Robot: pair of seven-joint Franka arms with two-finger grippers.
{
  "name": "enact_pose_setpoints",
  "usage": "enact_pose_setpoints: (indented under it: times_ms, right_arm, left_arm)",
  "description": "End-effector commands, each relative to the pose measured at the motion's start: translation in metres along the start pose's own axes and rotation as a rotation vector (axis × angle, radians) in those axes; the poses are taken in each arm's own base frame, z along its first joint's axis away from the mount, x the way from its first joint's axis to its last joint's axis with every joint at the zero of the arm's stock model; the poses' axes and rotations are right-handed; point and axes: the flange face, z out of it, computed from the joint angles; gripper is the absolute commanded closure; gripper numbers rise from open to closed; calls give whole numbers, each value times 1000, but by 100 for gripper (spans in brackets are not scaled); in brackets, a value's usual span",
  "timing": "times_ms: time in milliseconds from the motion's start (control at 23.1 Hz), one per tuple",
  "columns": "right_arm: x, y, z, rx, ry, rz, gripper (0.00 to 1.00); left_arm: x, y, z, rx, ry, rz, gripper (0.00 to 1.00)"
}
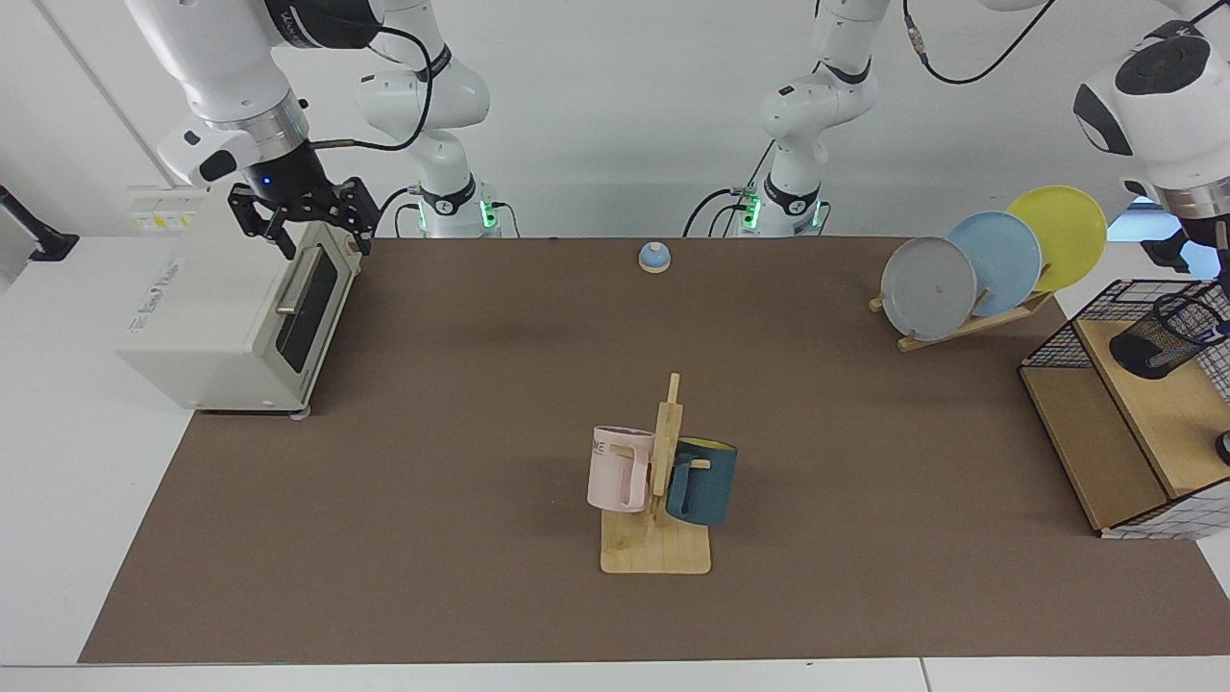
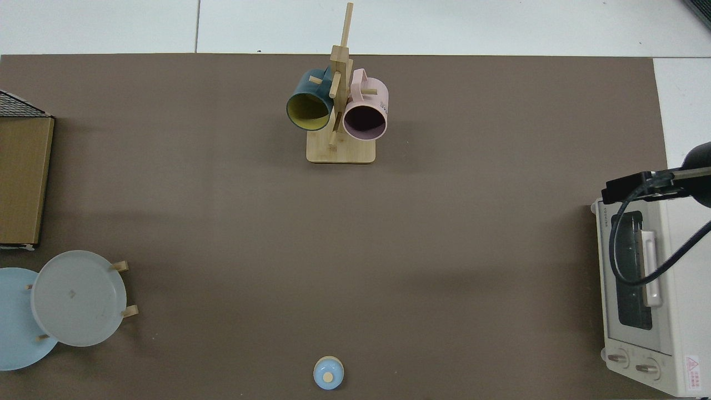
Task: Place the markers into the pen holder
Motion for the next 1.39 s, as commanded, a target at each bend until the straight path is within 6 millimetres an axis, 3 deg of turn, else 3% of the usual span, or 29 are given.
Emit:
enact_pose_setpoints:
  times_ms: [0, 130, 434, 694, 954, 1344]
  right_arm:
    - [-4, -5, -6, 1, 36, -1, 0]
    - [-3, -5, -6, 3, 40, 0, 0]
    - [-3, -2, -6, 3, 40, 5, 0]
    - [-3, -2, -6, 3, 40, 6, 0]
    - [-3, -2, -6, 3, 40, 5, 0]
    - [-3, -2, -6, 3, 40, 6, 0]
  left_arm:
    - [-1, -8, -17, 9, 55, -61, 0]
    - [2, -7, -15, 8, 100, -108, 0]
    - [34, -21, -22, -5, 329, -289, 0]
    - [76, -54, -57, -57, 413, -427, 0]
    - [117, -60, -75, -164, 530, -713, 0]
    - [170, -88, -128, -383, 614, -1138, 0]
